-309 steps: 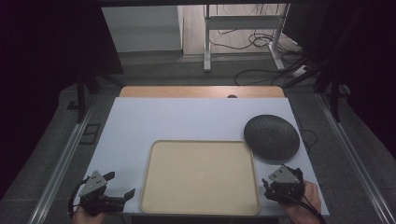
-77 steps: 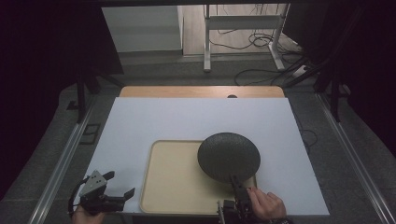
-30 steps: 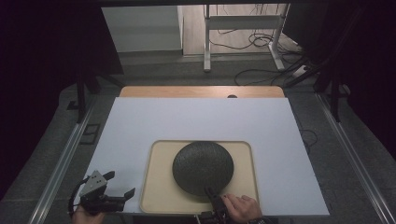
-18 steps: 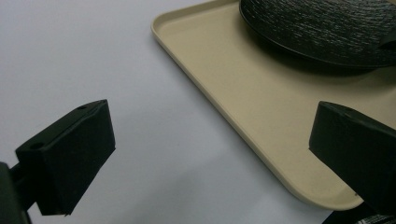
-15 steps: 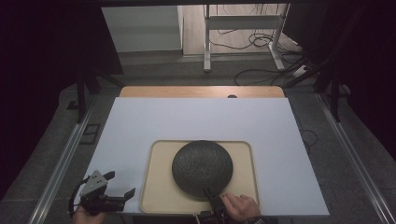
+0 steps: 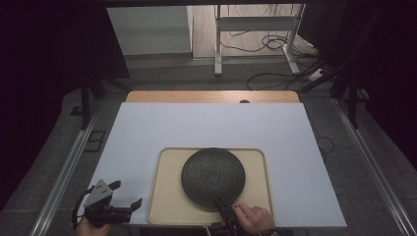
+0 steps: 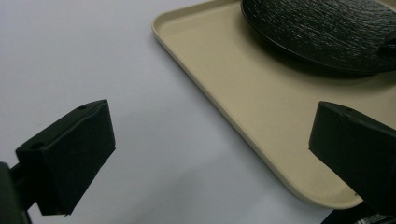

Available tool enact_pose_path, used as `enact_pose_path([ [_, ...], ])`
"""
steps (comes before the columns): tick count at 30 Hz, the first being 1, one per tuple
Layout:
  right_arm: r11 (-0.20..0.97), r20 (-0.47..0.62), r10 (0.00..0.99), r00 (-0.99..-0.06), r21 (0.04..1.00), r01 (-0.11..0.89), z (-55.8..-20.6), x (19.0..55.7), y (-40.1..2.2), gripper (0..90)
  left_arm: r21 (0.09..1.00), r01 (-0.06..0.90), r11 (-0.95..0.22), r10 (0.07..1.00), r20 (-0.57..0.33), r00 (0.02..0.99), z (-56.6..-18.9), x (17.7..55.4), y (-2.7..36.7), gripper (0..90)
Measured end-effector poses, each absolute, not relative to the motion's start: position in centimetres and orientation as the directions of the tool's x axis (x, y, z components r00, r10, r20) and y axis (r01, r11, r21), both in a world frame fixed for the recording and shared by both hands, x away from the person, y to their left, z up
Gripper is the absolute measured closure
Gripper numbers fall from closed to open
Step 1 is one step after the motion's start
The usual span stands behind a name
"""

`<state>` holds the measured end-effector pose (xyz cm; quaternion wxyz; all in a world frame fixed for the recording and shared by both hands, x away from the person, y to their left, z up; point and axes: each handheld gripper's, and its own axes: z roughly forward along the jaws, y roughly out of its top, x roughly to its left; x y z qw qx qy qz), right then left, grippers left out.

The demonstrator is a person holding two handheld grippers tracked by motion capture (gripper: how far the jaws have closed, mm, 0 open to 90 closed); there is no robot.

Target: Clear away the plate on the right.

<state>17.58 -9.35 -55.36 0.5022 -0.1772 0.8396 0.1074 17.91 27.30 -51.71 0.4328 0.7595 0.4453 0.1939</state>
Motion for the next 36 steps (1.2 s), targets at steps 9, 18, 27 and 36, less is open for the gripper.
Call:
enact_pose_path([
  [9, 0.912, -0.88, -0.193, -0.433, 0.002, -0.41, -54.8, 17.1, -9.5, 68.6, 0.828, 0.51, -0.232, 0.844, -0.09, 0.529, -51.7, 17.9, 27.3, 0.0],
  [18, 0.913, -0.87, -0.179, -0.46, 0.028, -0.408, -54.1, 16.8, -9.8, 66.0, 0.83, 0.508, -0.23, 0.844, -0.09, 0.528, -51.7, 17.9, 27.3, 0.0],
  [27, 0.912, -0.861, -0.161, -0.482, 0.057, -0.407, -53.6, 16.7, -10.2, 63.9, 0.829, 0.508, -0.232, 0.844, -0.088, 0.529, -51.7, 17.9, 27.3, 0.0],
  [36, 0.909, -0.858, -0.16, -0.489, 0.065, -0.412, -53.3, 16.3, -10.5, 63.7, 0.829, 0.508, -0.232, 0.844, -0.088, 0.529, -51.7, 17.9, 27.3, 0.0],
])
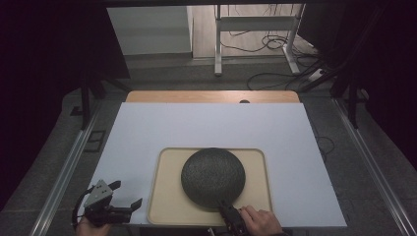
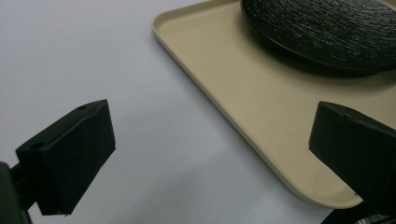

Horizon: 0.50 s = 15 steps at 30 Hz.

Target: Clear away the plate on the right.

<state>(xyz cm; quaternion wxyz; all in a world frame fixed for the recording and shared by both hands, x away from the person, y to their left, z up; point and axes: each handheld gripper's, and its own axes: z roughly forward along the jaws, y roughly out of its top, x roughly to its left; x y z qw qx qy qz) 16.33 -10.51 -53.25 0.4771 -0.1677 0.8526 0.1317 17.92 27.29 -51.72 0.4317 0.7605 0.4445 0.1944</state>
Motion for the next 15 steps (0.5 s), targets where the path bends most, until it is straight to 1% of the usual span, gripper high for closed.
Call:
enact_pose_path([
  [15, 0.908, -0.862, -0.089, -0.5, 0.136, -0.397, -52.0, 16.1, -11.5, 62.8, 0.829, 0.508, -0.233, 0.844, -0.087, 0.529, -51.7, 17.9, 27.3, 0.0],
])
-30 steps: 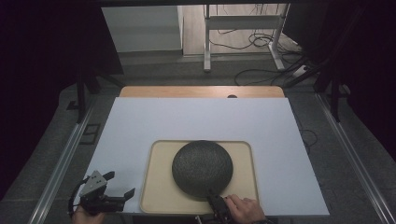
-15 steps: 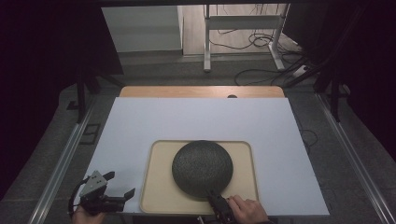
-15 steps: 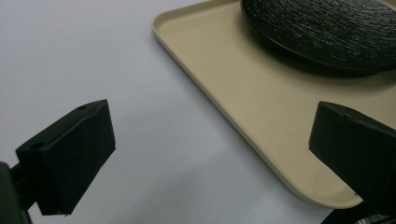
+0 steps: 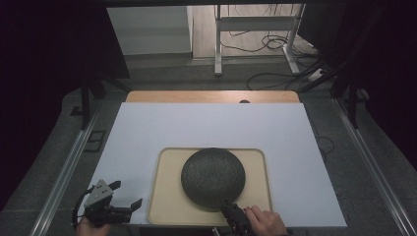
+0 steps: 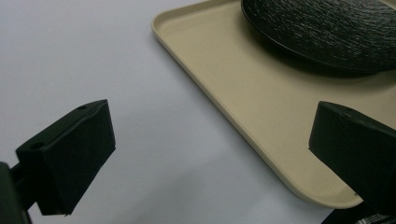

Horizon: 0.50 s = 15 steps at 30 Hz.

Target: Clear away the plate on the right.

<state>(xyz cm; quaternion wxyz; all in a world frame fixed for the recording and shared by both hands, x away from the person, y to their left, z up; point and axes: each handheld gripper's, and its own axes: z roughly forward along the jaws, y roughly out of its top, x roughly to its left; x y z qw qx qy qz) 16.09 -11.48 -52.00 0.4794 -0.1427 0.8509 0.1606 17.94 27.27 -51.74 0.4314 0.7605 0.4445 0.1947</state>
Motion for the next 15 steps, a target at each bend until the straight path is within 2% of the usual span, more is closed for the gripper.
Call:
enact_pose_path([
  [15, 0.913, -0.839, 0.055, -0.541, 0.262, -0.313, -50.6, 17.7, -12.9, 51.2, 0.827, 0.511, -0.236, 0.843, -0.088, 0.531, -51.8, 18.0, 27.2, 0.0],
])
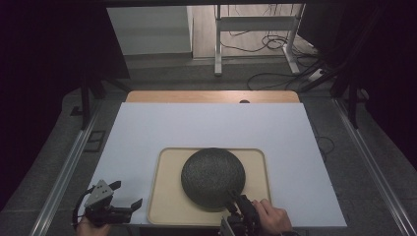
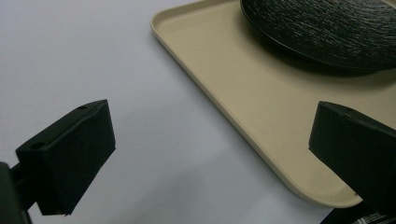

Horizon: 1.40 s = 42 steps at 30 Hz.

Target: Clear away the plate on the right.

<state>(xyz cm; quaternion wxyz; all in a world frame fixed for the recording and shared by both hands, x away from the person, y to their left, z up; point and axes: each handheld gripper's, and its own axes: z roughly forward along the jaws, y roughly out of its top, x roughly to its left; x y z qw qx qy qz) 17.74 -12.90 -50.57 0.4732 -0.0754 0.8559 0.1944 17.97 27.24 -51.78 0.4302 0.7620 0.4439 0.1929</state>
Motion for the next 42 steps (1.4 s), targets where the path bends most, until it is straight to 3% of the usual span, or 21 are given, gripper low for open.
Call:
enact_pose_path([
  [11, 0.911, -0.798, 0.174, -0.578, 0.353, -0.214, -50.4, 19.5, -14.5, 44.0, 0.826, 0.511, -0.237, 0.841, -0.089, 0.533, -51.8, 18.0, 27.2, 0.0],
  [33, 0.884, -0.69, 0.312, -0.653, 0.463, -0.066, -49.4, 21.4, -16.7, 35.3, 0.824, 0.512, -0.242, 0.839, -0.087, 0.537, -51.8, 18.0, 27.2, 0.0],
  [42, 0.825, -0.586, 0.432, -0.686, 0.564, 0.038, -48.6, 22.3, -18.1, 27.6, 0.823, 0.513, -0.244, 0.839, -0.086, 0.537, -51.8, 17.9, 27.2, 0.0],
])
